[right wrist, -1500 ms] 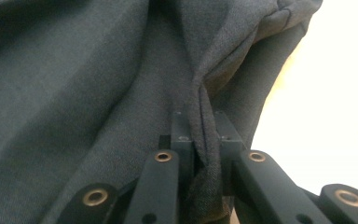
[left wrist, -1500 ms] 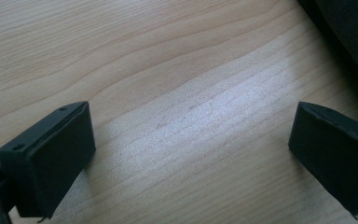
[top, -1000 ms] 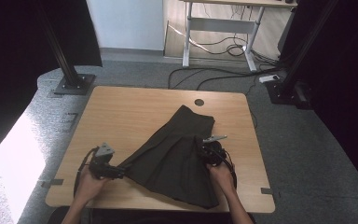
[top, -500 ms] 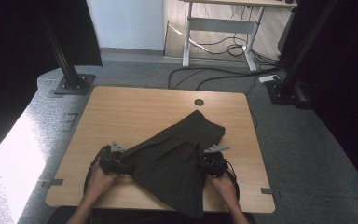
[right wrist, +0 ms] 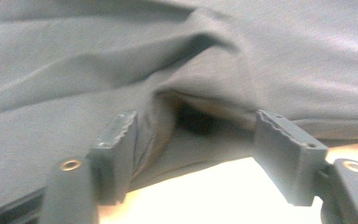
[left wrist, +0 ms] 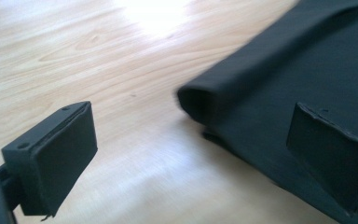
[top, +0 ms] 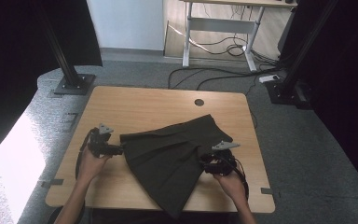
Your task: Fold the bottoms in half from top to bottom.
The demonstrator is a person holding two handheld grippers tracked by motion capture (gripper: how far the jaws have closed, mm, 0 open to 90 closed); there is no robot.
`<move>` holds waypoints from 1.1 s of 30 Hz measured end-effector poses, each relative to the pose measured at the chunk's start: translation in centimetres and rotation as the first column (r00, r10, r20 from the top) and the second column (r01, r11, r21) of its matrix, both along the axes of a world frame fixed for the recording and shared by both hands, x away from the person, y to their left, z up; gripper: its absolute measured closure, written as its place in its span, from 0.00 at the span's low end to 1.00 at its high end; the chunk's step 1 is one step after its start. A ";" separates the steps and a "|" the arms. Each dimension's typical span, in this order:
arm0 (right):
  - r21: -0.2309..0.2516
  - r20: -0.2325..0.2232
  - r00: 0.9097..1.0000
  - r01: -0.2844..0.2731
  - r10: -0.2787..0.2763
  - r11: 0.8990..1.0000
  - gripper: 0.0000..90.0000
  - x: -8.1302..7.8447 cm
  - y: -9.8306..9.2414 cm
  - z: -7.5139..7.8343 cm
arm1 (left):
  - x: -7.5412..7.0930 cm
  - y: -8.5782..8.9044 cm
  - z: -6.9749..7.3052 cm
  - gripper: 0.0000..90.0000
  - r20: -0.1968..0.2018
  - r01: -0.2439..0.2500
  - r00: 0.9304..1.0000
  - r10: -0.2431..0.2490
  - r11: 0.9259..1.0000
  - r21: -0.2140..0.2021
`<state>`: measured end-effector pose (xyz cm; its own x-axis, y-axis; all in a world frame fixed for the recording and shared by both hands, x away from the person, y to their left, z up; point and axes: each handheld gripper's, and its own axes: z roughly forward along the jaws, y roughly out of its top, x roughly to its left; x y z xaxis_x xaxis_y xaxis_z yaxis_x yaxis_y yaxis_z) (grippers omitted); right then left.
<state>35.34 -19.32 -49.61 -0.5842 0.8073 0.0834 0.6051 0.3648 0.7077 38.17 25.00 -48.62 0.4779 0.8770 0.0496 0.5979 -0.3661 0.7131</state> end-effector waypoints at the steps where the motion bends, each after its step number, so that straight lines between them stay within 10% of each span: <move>1: 0.003 0.010 1.000 0.000 0.000 1.000 0.33 0.5 -0.2 0.4 | -0.8 -0.4 -0.2 0.00 -0.008 0.030 1.000 -0.030 1.000 -0.004; 9: -0.033 0.073 0.997 -0.014 0.016 0.999 0.30 3.5 0.3 2.9 | -3.8 -4.1 -3.7 0.00 -0.063 0.094 0.993 -0.096 0.995 -0.027; 19: -0.124 -0.005 0.992 0.126 -0.127 0.984 0.25 9.2 -0.4 -3.2 | -2.2 -4.5 -5.8 0.00 -0.066 0.050 0.997 -0.049 0.999 0.013; 23: -0.052 -0.018 0.986 0.163 -0.164 0.985 0.27 8.2 -0.8 -4.3 | -0.5 -3.8 -5.7 0.00 -0.060 0.040 0.997 -0.037 0.999 0.034; 33: -0.085 -0.070 0.987 0.142 -0.148 0.986 0.30 1.6 2.3 -3.8 | 7.1 -2.0 -4.9 0.00 -0.076 -0.066 0.994 0.076 0.990 0.122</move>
